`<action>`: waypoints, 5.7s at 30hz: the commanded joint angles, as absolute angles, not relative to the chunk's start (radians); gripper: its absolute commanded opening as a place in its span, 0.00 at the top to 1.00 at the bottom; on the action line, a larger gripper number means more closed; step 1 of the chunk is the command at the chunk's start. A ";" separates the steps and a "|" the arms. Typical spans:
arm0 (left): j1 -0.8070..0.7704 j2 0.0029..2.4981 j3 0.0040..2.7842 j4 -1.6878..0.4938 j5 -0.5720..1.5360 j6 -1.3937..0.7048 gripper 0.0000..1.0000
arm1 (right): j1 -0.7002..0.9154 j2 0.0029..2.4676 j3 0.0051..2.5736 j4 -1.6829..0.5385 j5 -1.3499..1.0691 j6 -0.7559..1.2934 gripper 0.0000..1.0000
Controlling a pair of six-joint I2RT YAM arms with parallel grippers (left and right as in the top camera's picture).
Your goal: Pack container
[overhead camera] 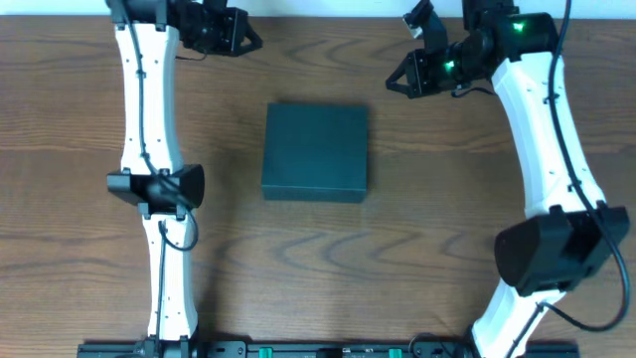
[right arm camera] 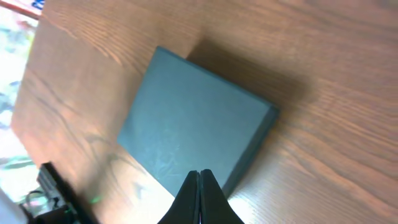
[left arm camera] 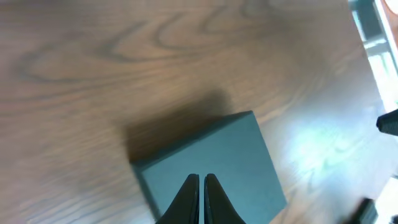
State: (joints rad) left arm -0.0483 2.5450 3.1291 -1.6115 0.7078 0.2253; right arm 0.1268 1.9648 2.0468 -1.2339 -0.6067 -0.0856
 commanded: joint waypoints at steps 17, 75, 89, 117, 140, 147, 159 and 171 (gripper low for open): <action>-0.048 2.154 3.142 -1.689 0.640 0.201 0.05 | 0.151 1.491 2.055 -1.191 -0.389 -0.084 0.01; -0.051 1.107 1.845 -1.263 0.150 0.028 0.05 | 0.151 1.463 2.055 -1.197 -0.389 -0.083 0.01; -0.051 0.592 1.345 -1.192 0.057 -0.131 0.05 | 0.151 1.463 2.055 -1.197 -0.389 -0.084 0.01; -0.051 0.003 0.391 -0.764 -0.012 -0.171 0.05 | 0.151 1.463 2.055 -1.197 -0.389 -0.083 0.01; -0.053 0.004 0.146 -0.542 -0.010 -0.161 0.05 | 0.151 1.463 2.055 -1.197 -0.389 -0.083 0.01; -0.053 0.004 0.146 -0.542 -0.010 -0.161 0.05 | 0.151 1.463 2.055 -1.197 -0.389 -0.083 0.01; -0.053 0.004 0.146 -0.542 -0.010 -0.161 0.05 | 0.151 1.463 2.055 -1.197 -0.389 -0.083 0.01; -0.053 0.004 0.146 -0.542 -0.010 -0.161 0.05 | 0.152 1.323 1.907 -1.183 -0.224 -0.238 0.01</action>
State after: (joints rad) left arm -0.0486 0.0113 0.1570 -0.5484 0.0071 -0.1608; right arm 0.1436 1.4197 1.9888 -1.1942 -0.3031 -0.1425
